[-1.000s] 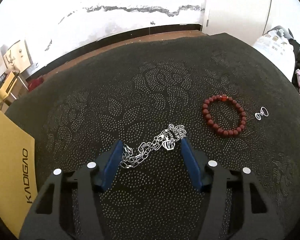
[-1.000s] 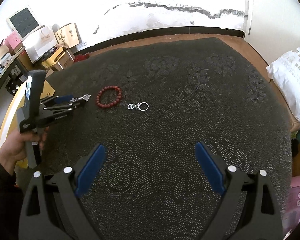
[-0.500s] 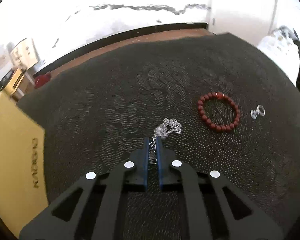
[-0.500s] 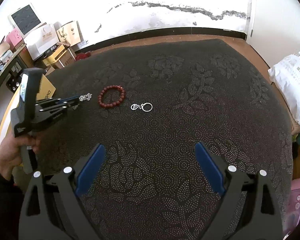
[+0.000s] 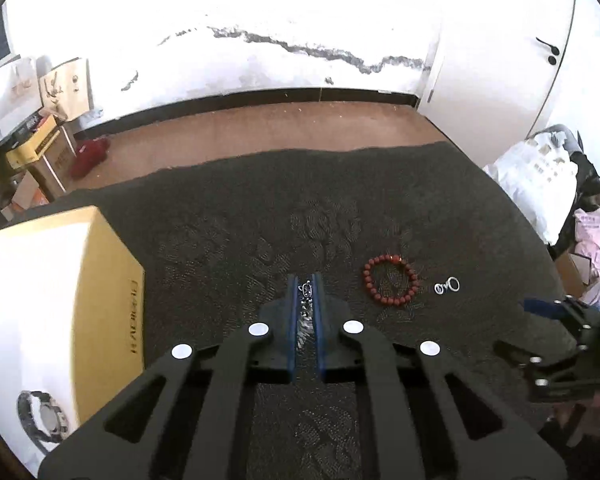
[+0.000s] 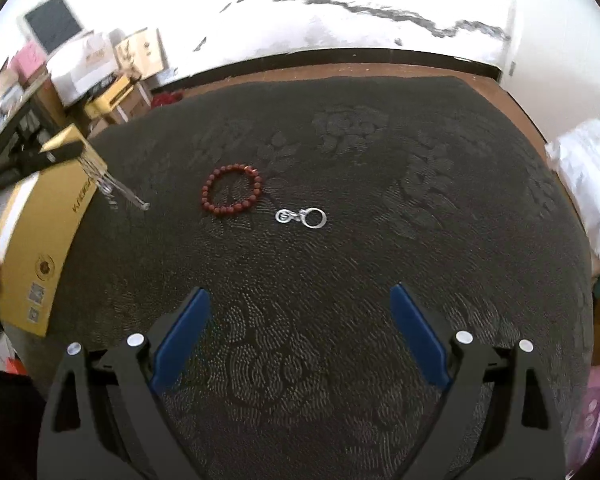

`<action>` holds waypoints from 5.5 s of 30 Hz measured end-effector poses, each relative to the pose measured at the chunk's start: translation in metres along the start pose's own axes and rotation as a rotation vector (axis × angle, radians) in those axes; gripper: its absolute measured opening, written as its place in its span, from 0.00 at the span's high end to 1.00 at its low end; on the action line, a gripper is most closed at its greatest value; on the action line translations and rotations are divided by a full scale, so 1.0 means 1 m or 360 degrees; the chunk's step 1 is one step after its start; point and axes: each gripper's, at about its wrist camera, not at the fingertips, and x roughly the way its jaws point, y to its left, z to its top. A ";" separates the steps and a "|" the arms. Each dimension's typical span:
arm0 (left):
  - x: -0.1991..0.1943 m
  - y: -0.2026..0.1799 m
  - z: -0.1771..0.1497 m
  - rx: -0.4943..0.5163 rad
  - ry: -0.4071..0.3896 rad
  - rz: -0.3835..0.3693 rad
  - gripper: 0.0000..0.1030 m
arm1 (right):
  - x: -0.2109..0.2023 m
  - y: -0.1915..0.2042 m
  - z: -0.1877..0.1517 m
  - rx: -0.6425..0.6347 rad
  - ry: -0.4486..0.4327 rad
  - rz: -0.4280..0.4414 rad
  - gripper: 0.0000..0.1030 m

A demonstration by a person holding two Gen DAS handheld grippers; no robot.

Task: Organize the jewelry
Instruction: 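Grasp the silver ring with the right tool while the left tool holds the chain, then carry the chain with the left tool and the ring with the right tool toward the box, then lower the silver chain into the box and open the left tool, then lower the silver ring into the box and open the right tool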

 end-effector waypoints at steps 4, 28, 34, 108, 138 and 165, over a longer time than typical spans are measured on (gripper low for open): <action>-0.012 0.000 0.002 -0.0013 -0.0036 -0.0002 0.93 | 0.027 0.000 0.008 -0.0071 0.0072 -0.0025 0.14; 0.010 -0.017 -0.013 0.0001 0.0070 -0.0083 0.93 | 0.078 0.011 0.039 -0.0472 0.0011 0.0032 0.80; 0.021 -0.026 -0.023 0.0017 0.0123 -0.0082 0.93 | 0.076 0.021 0.038 -0.0453 0.0020 -0.0019 0.82; -0.173 0.204 -0.036 -0.0378 0.0045 0.0402 0.93 | -0.148 0.332 0.116 -0.0623 -0.0115 0.0358 0.82; -0.108 0.221 -0.089 -0.0556 0.0193 0.0455 0.12 | -0.135 0.336 0.083 -0.0629 -0.0025 0.0253 0.82; -0.169 0.242 -0.119 -0.0592 0.0083 0.0572 0.12 | -0.001 0.441 0.093 -0.0754 0.0218 0.0240 0.82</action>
